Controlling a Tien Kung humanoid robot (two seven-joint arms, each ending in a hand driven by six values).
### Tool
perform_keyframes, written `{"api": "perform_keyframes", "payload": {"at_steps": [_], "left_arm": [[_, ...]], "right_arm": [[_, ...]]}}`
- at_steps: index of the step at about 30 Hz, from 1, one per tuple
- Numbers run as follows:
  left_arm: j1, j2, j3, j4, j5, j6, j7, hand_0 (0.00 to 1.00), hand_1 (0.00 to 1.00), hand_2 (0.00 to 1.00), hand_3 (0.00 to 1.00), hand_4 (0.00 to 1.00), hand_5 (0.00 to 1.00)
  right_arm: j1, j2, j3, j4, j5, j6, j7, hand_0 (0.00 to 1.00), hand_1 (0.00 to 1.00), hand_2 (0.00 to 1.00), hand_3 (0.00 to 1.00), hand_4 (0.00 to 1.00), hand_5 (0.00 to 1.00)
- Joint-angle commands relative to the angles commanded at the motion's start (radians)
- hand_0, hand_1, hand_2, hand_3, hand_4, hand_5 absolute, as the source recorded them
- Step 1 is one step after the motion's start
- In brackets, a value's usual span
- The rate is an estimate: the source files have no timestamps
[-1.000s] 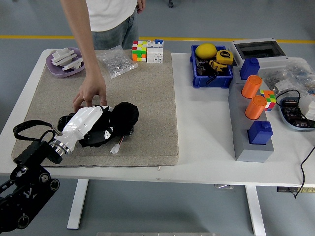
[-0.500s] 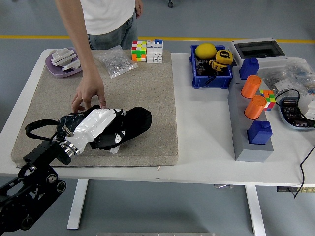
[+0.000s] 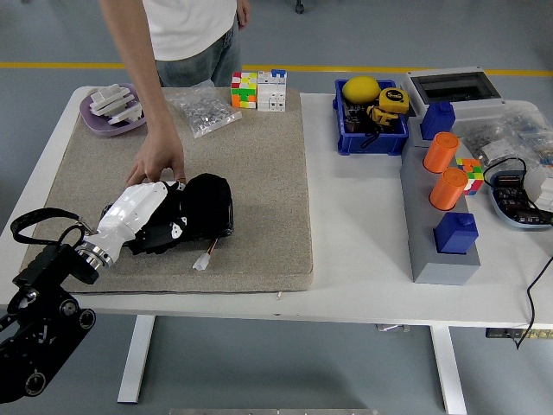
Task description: Pick the rag up,wipe the panel,place it on the desk
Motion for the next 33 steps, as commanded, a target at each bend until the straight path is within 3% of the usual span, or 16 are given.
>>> {"api": "perform_keyframes", "payload": {"at_steps": [24, 33], "left_arm": [[0.082, 0.026, -0.237, 0.044, 0.036, 0.005, -0.013, 0.271, 0.183, 0.565, 0.42, 0.014, 0.002], [0.105, 0.03, -0.292, 0.066, 0.036, 0.011, -0.032, 0.27, 0.186, 0.562, 0.42, 0.018, 0.002]], "right_arm": [[-0.004, 0.001, -0.023, 0.0, 0.025, -0.005, -0.004, 0.517, 0.605, 0.652, 0.579, 0.998, 0.475], [-0.006, 0.001, -0.028, 0.0, 0.03, -0.005, -0.004, 0.517, 0.605, 0.652, 0.579, 0.998, 0.476]]}}
